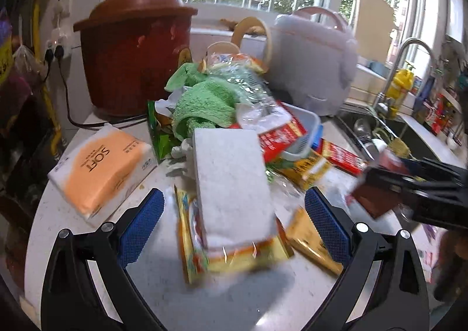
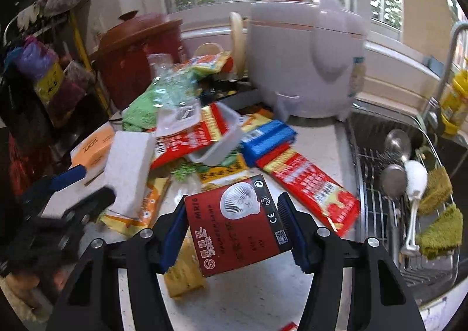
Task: Collect trash
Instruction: 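Grasp the white sponge pad with the left tool while the right tool grasps the red box, then lower the white pad and red box into the black trash bin and release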
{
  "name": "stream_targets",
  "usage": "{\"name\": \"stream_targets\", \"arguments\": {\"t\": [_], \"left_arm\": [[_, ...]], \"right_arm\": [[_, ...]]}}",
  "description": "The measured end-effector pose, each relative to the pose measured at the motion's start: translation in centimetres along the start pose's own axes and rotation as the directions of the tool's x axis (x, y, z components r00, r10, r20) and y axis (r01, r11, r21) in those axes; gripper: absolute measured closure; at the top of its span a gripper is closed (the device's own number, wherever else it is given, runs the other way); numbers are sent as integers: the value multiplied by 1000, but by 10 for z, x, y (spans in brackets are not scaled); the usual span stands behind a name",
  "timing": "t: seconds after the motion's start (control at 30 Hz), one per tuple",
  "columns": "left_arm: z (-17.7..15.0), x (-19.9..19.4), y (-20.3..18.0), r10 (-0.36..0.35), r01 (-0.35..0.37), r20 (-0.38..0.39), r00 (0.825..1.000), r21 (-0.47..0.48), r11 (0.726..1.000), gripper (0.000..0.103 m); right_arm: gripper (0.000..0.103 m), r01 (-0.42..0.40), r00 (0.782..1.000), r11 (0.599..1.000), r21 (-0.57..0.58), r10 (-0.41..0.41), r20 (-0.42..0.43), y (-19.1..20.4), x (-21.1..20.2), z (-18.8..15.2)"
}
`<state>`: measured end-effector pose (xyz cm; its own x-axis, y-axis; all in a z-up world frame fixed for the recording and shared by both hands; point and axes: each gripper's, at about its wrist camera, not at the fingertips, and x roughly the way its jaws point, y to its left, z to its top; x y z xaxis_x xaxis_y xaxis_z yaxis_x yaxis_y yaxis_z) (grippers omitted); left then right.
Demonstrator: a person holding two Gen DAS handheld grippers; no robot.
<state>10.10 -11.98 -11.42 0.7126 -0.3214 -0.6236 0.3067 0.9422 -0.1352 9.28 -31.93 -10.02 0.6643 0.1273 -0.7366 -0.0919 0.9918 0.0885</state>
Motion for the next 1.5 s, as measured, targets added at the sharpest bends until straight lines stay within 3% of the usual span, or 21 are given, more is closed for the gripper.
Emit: {"name": "stream_targets", "arguments": {"t": [0.13,0.2,0.27,0.53,0.7,0.87,1.0,1.17,1.27,1.5], "left_arm": [[4,22,-4,10,-9,-56,998,17,1000,11],[3,32,-6,34,-32,-87,996,34,999,45],[3,35,-7,58,-53,-94,994,50,997,46],[3,8,-5,32,-29,-43,999,67,997,48],[-6,-47,3,14,-17,25,1000,96,995,48],[-30,-102,16,14,-15,28,1000,57,998,47],[-62,-141,17,-5,6,-4,1000,61,998,47],[-126,-164,19,6,9,-134,991,110,994,46],[-172,-154,20,5,28,-275,961,115,993,46],[-248,-93,26,12,35,-390,921,114,993,46]], "right_arm": [[43,12,1000,1000,23,-12,-1,-10,0,0],[43,7,1000,999,36,-7,0,-13,0,-1],[43,5,1000,999,41,-5,3,-12,1,-1],[43,-26,1000,998,52,25,17,-4,-5,-3],[43,-44,998,998,35,43,46,9,-29,-10],[43,-86,995,996,0,86,59,33,-69,-31],[43,-125,991,992,-23,126,38,55,-100,-58],[43,-153,985,988,-2,152,-77,82,-119,-117],[43,-151,971,988,42,157,-181,90,-105,-162],[43,-111,940,990,90,134,-313,88,-37,-244]]}}
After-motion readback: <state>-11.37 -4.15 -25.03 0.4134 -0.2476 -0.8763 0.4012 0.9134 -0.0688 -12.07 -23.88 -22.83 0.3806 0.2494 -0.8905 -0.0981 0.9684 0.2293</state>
